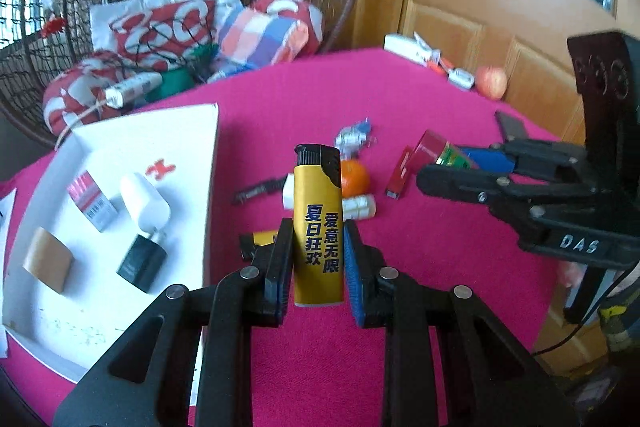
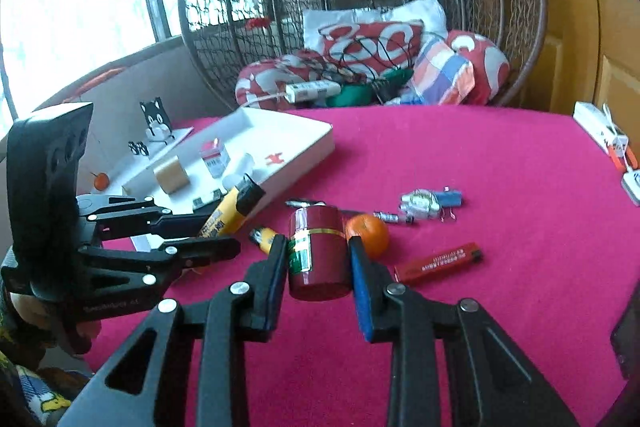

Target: Organize rigid objects

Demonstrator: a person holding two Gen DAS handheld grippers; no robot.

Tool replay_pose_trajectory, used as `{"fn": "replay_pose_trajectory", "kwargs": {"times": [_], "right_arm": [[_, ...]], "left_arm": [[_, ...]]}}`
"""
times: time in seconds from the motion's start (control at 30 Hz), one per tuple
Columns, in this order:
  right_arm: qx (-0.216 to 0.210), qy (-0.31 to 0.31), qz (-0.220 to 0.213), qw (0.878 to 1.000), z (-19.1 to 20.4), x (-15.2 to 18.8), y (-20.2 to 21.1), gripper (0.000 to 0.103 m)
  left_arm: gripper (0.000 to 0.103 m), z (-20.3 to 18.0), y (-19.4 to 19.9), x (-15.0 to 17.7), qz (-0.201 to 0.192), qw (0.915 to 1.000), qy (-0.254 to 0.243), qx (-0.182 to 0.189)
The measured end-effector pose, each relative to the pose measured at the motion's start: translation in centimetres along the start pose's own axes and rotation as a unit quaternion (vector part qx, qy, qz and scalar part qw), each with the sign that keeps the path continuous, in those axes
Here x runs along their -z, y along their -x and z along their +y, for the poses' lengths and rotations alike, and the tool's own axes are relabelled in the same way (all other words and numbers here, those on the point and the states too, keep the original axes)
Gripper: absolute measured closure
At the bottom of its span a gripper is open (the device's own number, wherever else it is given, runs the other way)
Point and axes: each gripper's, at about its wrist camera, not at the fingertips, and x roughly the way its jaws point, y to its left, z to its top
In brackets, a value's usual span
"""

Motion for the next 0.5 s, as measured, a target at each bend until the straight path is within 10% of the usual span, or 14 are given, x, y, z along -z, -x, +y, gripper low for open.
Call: {"fn": "replay_pose_trajectory", "kwargs": {"times": [0.5], "right_arm": [[-0.003, 0.016, -0.038, 0.999, 1.9, -2.3, 1.5, 0.073]], "left_arm": [[0.08, 1.4, 2.8, -0.5, -0.04, 0.9989, 0.021, -0.01]]}}
